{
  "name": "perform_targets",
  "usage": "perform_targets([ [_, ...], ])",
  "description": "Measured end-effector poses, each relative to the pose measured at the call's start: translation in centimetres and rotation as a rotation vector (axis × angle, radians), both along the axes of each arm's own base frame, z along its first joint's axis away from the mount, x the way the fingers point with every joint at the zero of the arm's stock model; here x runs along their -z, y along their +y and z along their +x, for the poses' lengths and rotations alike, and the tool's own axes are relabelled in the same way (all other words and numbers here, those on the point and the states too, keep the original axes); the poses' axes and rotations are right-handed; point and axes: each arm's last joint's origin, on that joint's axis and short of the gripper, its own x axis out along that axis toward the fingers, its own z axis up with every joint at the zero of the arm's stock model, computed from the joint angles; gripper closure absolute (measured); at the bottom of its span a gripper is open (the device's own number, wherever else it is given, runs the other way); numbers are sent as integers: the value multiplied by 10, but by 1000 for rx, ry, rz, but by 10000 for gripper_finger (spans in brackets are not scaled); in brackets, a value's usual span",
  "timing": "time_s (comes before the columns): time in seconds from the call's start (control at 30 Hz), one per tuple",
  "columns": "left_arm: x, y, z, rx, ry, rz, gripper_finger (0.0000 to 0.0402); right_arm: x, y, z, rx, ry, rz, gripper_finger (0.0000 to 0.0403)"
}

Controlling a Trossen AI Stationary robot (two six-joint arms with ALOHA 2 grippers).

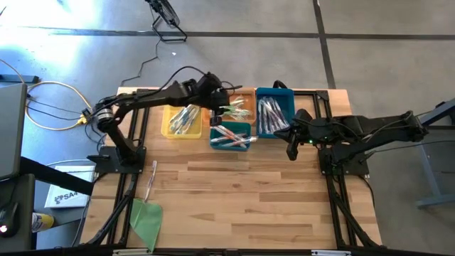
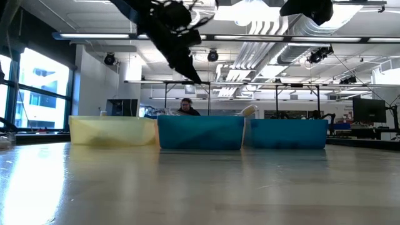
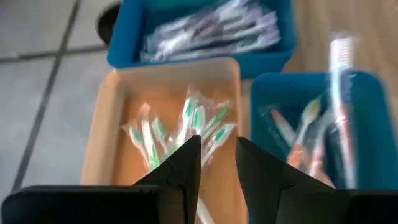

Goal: Pick & Place Toothbrushes
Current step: Put the purple toothbrush into the blue bin

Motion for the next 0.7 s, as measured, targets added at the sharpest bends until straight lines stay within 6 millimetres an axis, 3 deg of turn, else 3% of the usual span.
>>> perform_targets([
  [0.23,0,-28,-36,29,-109,43,306,0,0,0,-3,2,-4,401],
  [0.7,5,-92,-154,40,-326,1,307,0,0,0,-6,4,-3,401],
])
